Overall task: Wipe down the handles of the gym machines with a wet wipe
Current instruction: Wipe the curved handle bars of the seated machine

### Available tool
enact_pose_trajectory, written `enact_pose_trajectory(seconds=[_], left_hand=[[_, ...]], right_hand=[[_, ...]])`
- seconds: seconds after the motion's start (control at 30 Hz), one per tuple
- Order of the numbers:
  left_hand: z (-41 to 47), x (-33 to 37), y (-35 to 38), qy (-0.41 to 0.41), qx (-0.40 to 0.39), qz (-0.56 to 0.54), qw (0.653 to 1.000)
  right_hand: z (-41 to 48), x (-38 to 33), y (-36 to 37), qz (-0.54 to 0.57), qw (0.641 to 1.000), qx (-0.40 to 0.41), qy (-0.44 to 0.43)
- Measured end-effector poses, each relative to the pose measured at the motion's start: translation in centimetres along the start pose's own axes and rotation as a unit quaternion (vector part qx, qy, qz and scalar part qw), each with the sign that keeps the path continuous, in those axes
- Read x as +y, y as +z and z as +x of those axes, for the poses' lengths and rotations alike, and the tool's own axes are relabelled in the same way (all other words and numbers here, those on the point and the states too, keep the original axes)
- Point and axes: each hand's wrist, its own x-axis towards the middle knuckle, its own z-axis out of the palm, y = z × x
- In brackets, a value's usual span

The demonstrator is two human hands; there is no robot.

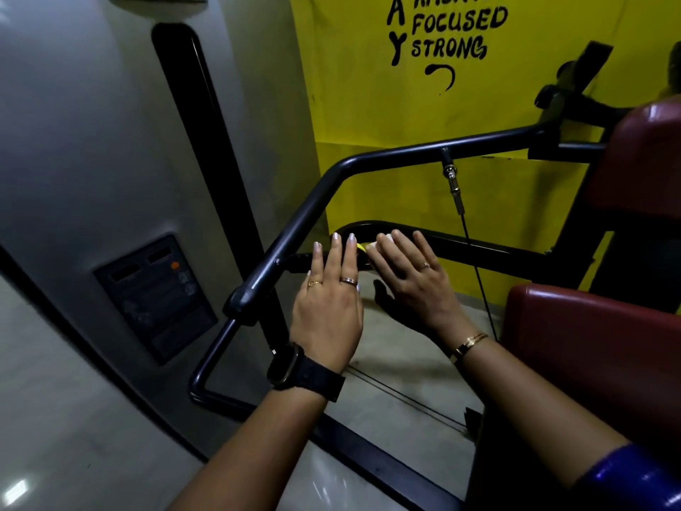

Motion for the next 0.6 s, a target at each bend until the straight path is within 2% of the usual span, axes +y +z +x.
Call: enact_pose_trajectory(seconds=[0.17, 0.33, 0.47, 0.53, 0.6], left_hand=[[-0.2, -0.3, -0.2, 0.019, -0.006, -0.006, 1.000], [-0.5, -0.2, 0.1, 0.053, 0.016, 0.080, 0.995], [-0.5, -0.4, 0.6, 0.074, 0.053, 0.142, 0.986], [-0.4, -0.4, 0.7, 0.074, 0.063, 0.136, 0.986], [-0.5, -0.4, 0.7, 0.078, 0.072, 0.127, 0.986]], right_hand=[[2.2, -1.9, 0.3, 0.024, 0.999, -0.018, 0.020], [-0.2, -0.5, 0.9, 0.077, 0.995, 0.010, -0.061], [-2.3, -1.2, 0.4, 0.179, 0.982, 0.044, 0.039], [-2.8, -2.9, 0.3, 0.198, 0.975, 0.042, 0.090], [-2.8, -3.8, 0.3, 0.196, 0.974, 0.031, 0.105]])
